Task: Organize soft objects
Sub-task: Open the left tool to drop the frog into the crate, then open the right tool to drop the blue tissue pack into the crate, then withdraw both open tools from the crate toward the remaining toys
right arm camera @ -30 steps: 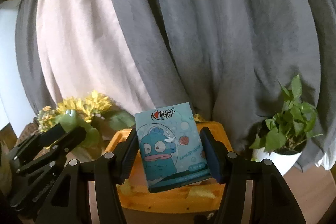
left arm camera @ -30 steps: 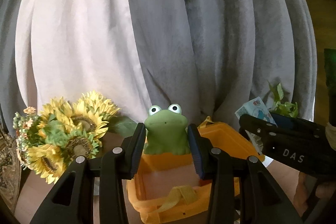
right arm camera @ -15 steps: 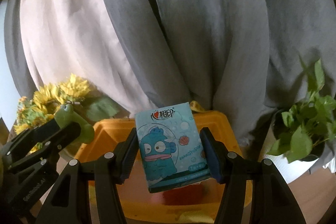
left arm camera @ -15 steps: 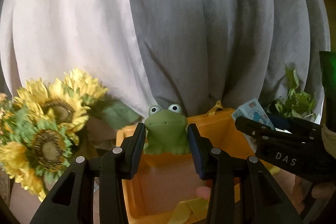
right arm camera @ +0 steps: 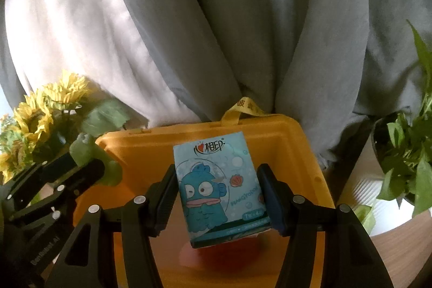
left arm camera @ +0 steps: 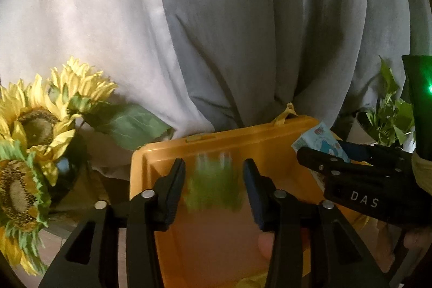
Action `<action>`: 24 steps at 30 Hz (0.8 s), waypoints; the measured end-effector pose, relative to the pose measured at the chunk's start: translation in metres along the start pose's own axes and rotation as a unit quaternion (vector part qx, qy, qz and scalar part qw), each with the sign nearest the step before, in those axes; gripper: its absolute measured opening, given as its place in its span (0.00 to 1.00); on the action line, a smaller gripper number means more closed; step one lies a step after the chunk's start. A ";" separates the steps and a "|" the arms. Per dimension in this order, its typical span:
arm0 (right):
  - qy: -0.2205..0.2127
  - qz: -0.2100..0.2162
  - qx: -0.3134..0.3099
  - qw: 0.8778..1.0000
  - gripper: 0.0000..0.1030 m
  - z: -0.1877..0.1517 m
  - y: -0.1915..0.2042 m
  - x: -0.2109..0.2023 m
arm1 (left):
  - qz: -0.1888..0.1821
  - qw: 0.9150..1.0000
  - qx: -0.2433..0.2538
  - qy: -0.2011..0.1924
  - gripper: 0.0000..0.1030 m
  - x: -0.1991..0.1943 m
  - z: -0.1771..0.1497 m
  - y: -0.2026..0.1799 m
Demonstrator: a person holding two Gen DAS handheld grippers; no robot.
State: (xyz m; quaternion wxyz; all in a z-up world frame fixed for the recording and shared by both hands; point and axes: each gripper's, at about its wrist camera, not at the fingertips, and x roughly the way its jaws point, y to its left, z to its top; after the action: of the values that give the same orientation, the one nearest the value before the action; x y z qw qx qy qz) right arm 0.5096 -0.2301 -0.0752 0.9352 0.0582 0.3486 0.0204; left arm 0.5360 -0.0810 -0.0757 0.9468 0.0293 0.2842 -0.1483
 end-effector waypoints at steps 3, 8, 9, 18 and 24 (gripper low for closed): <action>0.006 0.003 0.007 1.000 0.59 0.000 -0.002 0.004 | 0.005 1.000 0.000 0.003 0.56 0.003 0.000 0.000; 0.006 -0.005 0.007 1.000 0.60 0.000 0.000 0.003 | 0.011 1.000 -0.007 0.006 0.56 0.000 -0.002 0.001; 0.006 -0.006 0.007 1.000 0.60 0.000 0.000 0.003 | 0.012 1.000 -0.009 0.006 0.57 -0.002 -0.002 0.001; -0.006 -0.014 0.012 1.000 0.60 -0.004 -0.004 -0.022 | 0.033 0.999 -0.008 -0.006 0.64 -0.032 -0.006 -0.006; -0.015 -0.015 0.022 1.000 0.60 -0.008 -0.010 -0.046 | 0.049 0.999 -0.001 -0.020 0.64 -0.060 -0.008 -0.014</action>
State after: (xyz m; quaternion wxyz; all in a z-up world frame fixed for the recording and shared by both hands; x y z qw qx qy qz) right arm 0.4694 -0.2423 -0.0529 0.9391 0.0734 0.3357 -0.0023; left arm 0.4794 -0.0778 -0.0494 0.9584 0.0391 0.2639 -0.1015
